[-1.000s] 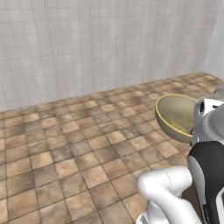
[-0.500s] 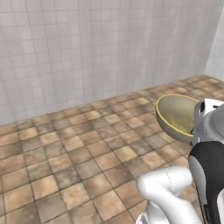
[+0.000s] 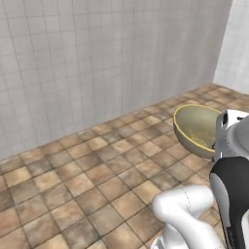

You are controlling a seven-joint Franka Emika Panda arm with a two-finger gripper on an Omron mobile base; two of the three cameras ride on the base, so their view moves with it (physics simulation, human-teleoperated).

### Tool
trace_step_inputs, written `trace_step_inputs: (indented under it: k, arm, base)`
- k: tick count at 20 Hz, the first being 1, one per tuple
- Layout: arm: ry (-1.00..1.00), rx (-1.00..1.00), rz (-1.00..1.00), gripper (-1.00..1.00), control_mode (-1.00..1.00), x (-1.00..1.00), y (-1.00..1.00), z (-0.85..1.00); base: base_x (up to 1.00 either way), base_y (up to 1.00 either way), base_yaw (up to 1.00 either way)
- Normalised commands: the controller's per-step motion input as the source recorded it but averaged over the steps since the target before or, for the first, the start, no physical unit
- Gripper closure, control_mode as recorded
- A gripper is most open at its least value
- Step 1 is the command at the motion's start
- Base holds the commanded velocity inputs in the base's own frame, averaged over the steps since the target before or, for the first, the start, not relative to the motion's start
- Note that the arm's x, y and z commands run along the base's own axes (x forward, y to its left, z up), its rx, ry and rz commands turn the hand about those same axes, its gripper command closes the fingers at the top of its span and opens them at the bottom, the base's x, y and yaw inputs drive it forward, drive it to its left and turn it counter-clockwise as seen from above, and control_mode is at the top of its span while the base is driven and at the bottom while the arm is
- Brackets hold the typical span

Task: Pick up the bowls from the cabinet and place each bowl in front of a stool on the dining counter.

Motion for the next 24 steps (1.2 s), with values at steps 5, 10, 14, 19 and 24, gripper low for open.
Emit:
trace_step_inputs:
  k: [5, 10, 14, 19, 24]
  arm:
    - [0.0, 0.0, 0.0, 1.0, 1.0, 0.0, 0.0, 0.0]
    - [0.0, 0.0, 0.0, 1.0, 1.0, 0.0, 0.0, 0.0]
    - [0.0, 0.0, 0.0, 1.0, 1.0, 0.0, 0.0, 0.0]
    - [0.0, 0.0, 0.0, 1.0, 1.0, 0.0, 0.0, 0.0]
    - [0.0, 0.0, 0.0, 1.0, 1.0, 0.0, 0.0, 0.0]
  base:
    - [1.0, 0.45, -0.47]
    - [1.0, 0.16, -0.62]
    - [0.98, 0.29, -0.72]
    - [0.91, 0.35, -0.76]
    - [0.9, 0.39, -0.75]
